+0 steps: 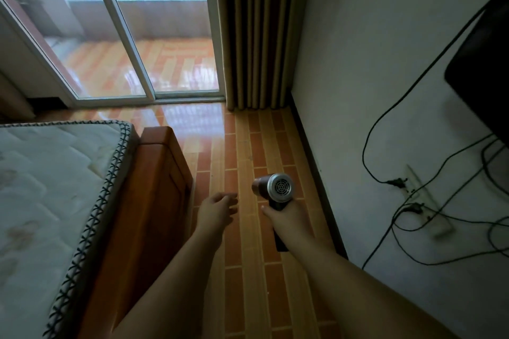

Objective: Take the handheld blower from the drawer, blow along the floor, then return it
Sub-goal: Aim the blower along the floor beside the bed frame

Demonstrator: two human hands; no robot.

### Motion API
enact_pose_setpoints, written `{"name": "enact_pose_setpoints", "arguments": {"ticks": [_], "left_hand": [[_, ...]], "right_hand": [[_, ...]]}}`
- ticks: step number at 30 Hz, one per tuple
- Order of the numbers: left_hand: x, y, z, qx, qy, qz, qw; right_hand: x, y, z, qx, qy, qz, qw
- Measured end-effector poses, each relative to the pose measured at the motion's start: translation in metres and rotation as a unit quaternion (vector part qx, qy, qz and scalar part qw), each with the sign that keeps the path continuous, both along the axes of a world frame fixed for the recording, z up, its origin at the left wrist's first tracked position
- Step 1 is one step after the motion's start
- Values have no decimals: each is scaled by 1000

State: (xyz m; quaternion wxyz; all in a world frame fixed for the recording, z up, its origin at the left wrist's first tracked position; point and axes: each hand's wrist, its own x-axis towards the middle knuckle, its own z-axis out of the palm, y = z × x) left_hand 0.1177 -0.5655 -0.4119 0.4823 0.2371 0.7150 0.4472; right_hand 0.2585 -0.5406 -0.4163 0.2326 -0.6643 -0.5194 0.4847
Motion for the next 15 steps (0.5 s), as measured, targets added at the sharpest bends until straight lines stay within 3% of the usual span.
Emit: {"name": "enact_pose_setpoints", "arguments": {"ticks": [10, 13, 15], "left_hand": [[-52, -57, 148, 97, 10, 97, 990], [-78, -86, 183, 124, -24, 172, 977], [-97, -109, 199, 116, 3, 226, 967]], "right_hand": [[-56, -26, 128, 54, 63, 113, 990], [-89, -34, 160, 76, 87, 169, 979], [-115, -41, 176, 82, 103, 217, 967]]}}
